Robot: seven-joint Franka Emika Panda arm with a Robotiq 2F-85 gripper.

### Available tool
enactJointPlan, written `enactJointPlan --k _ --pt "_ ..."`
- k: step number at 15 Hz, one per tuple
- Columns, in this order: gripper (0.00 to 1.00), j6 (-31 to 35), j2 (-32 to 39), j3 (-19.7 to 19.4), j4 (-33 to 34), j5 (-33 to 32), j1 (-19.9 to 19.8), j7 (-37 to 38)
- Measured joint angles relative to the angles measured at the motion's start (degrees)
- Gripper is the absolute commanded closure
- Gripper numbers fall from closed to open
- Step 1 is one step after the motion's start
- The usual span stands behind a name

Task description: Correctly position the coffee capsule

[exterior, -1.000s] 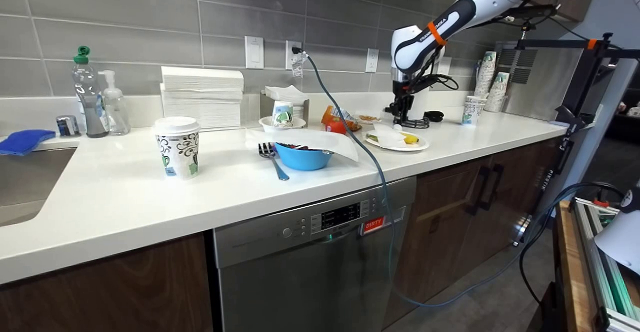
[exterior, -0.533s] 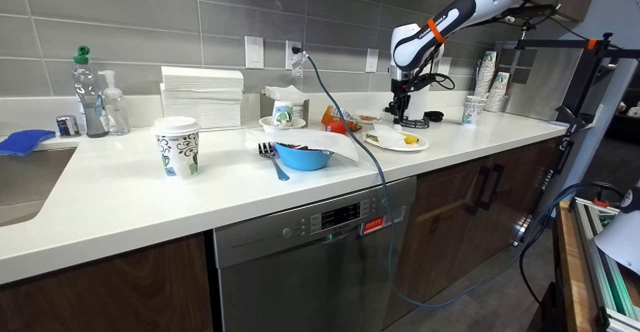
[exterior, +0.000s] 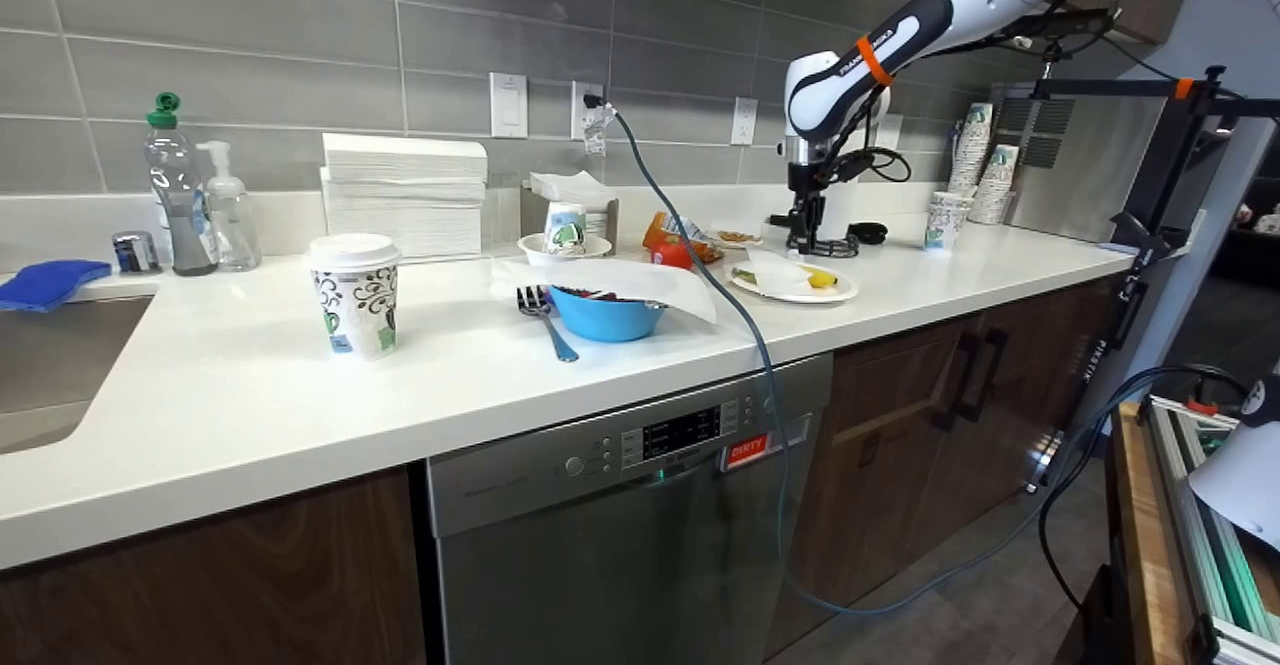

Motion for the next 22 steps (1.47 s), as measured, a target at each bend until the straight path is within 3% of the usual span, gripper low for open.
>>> enactJointPlan --k 4,9,12,15,22 --pt "0.77 -1.1 0.1 0.8 0.5 0.9 -0.8 -2.8" --pt "0.84 -1.1 1.1 1.6 2.3 2.3 -1.8 -4.6" --pt "0.82 -1.1 2.1 1.9 3.6 2.9 -2.2 -4.9" --pt "1.00 -1.1 2.9 2.3 4.9 3.4 -2.6 -5.3" --pt "1.00 -1.1 3.2 3.2 5.9 4.5 -3.4 -6.4"
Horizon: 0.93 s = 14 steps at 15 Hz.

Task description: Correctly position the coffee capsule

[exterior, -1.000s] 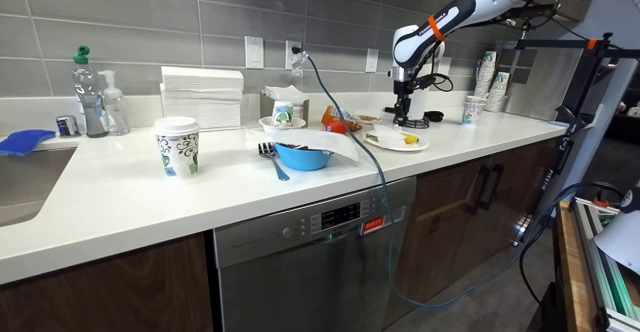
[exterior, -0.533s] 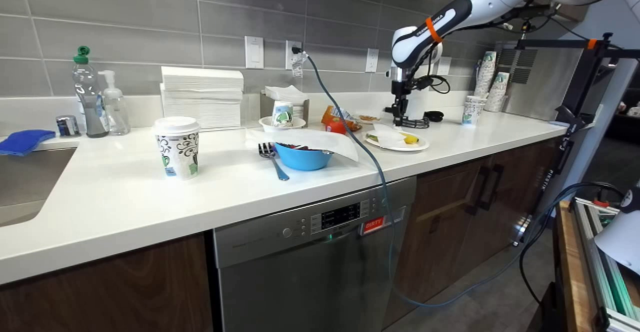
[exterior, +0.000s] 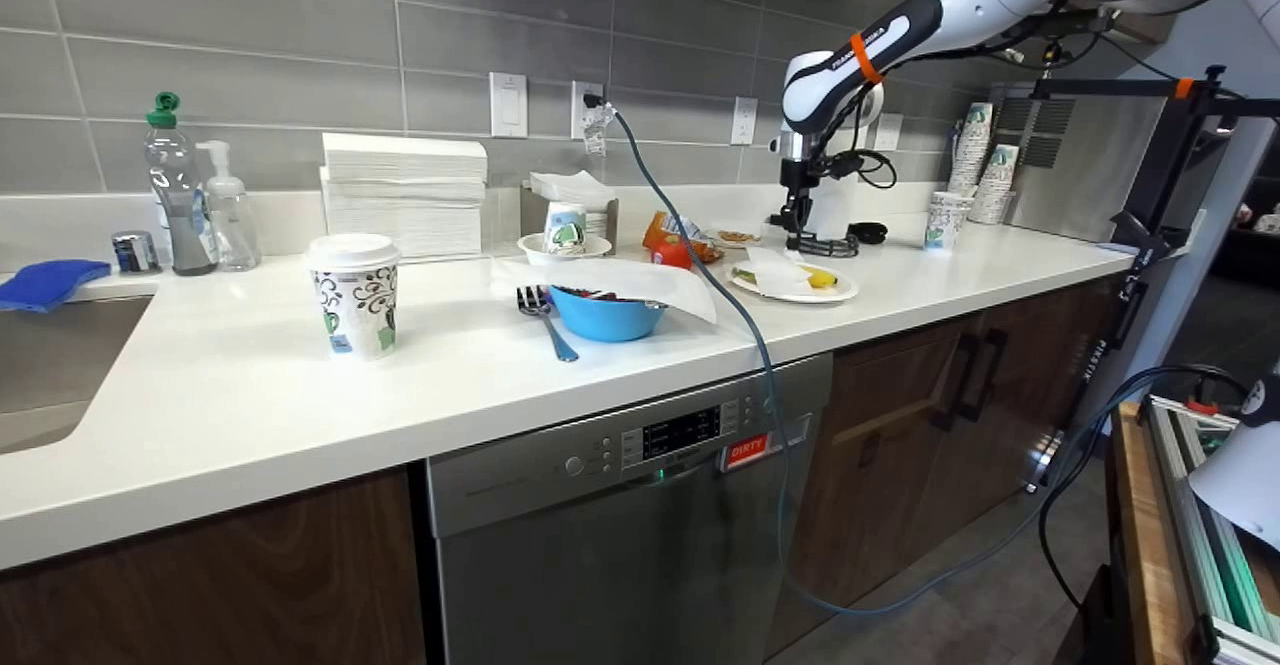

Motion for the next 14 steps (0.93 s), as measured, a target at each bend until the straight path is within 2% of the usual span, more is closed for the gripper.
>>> enactJointPlan --k 2,4,6,9,11,12,14 --pt "1.00 0.4 -1.3 0.9 -0.9 1.7 -0.2 -0.7" --pt "1.00 3.7 -3.9 2.0 -3.4 2.7 -0.2 -2.1" --pt "1.00 11.1 -7.5 2.5 -8.2 2.6 0.5 -2.8" --pt "1.00 25.5 -12.7 1.8 -16.2 0.1 2.6 -1.7" --pt "1.00 35.2 -15.0 -0.4 -21.1 -4.5 5.0 2.1" --pt "1.00 39.7 -15.8 -2.7 -23.4 -8.1 7.1 5.6" --pt "1.00 46.4 -16.5 -10.9 -26.5 -16.0 13.5 14.3"
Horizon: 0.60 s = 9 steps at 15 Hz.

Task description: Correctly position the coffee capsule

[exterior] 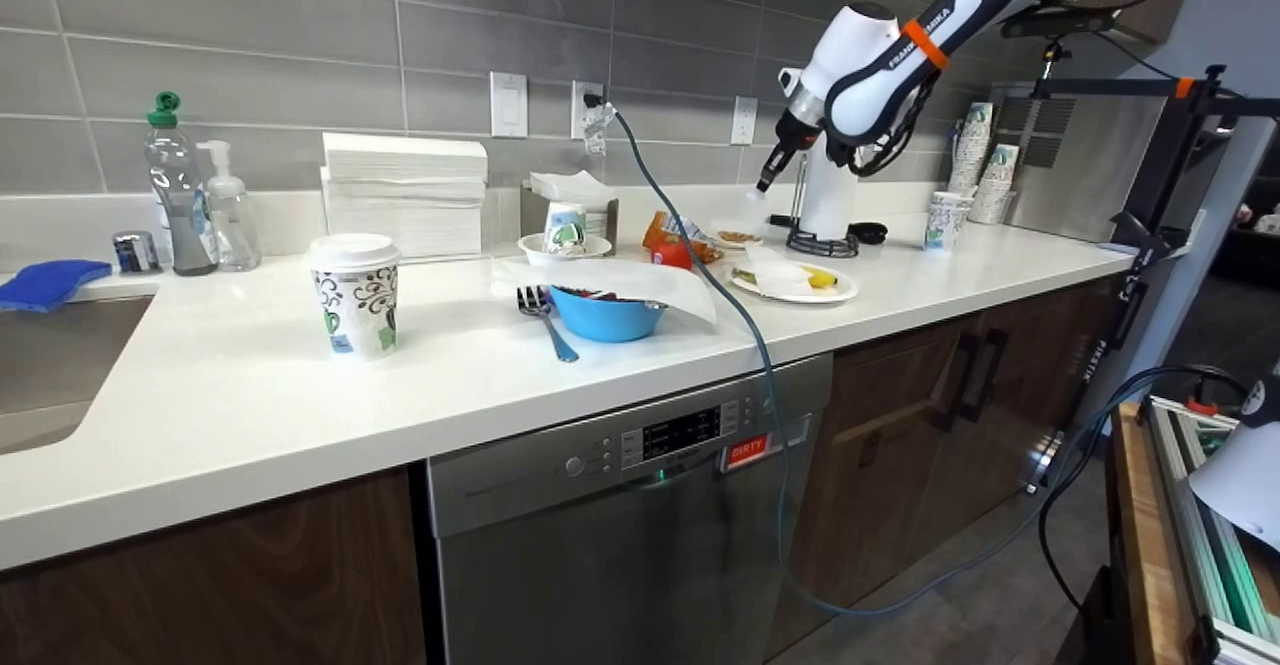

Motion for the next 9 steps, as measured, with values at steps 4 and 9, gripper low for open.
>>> enactJointPlan --k 4,9 --pt "1.00 1.4 1.0 -17.7 0.7 -12.7 12.7 16.4" --pt "1.00 -6.8 6.7 -37.0 2.6 -20.2 33.2 34.6"
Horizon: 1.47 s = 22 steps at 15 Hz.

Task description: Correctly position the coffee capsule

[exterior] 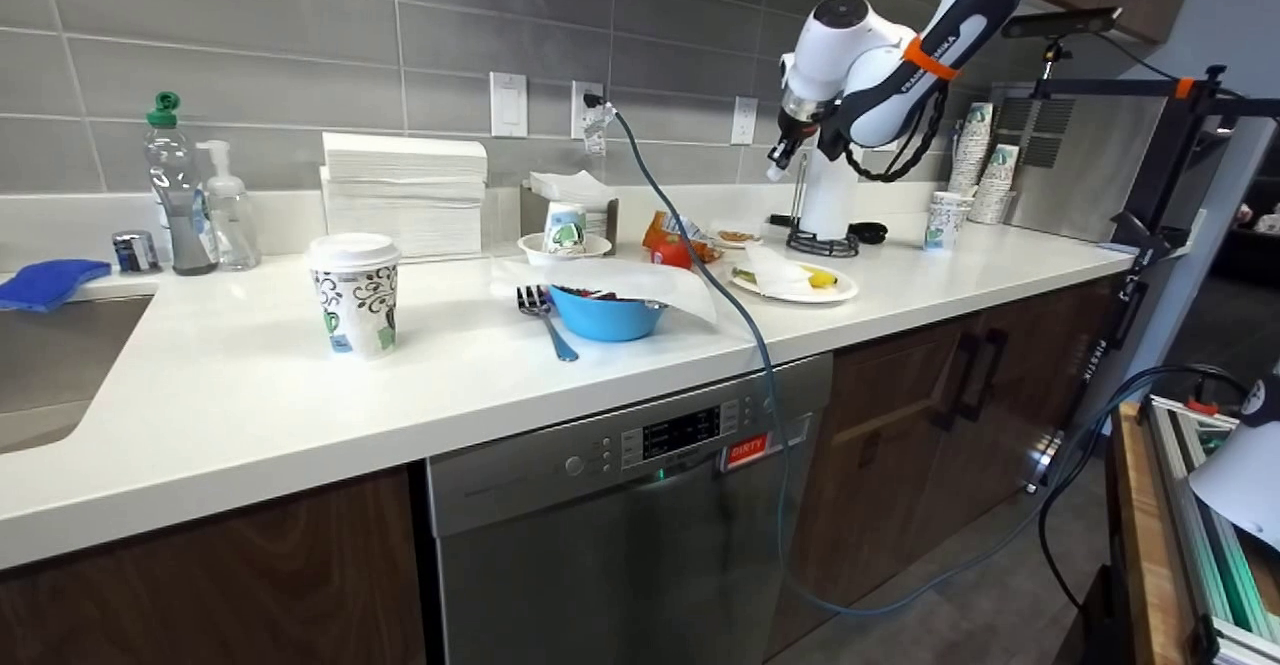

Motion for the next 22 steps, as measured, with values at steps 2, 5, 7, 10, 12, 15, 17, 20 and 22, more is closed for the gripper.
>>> enactJointPlan --k 2,5,7,10,12,15,17,20,22 --pt "1.00 -6.6 3.0 -4.3 -0.8 -2.0 8.1 7.6" --pt "1.00 -20.8 5.8 -3.1 -1.4 -4.7 14.7 18.0" --pt "1.00 -30.2 6.7 -0.9 -1.2 -4.1 15.9 20.7" --pt "1.00 -44.3 6.7 5.2 1.3 -4.2 12.0 23.8" --pt "1.00 -52.4 6.6 9.5 4.0 -4.2 6.5 24.6" --pt "1.00 -61.6 6.6 16.5 8.9 -4.2 -4.7 24.6" --pt "1.00 -65.7 7.1 21.4 12.3 -3.9 -13.5 24.1" --pt "1.00 -69.9 10.2 27.4 18.4 -2.6 -25.3 23.4" --pt "1.00 -70.0 13.3 29.6 21.8 -3.3 -30.2 22.1"
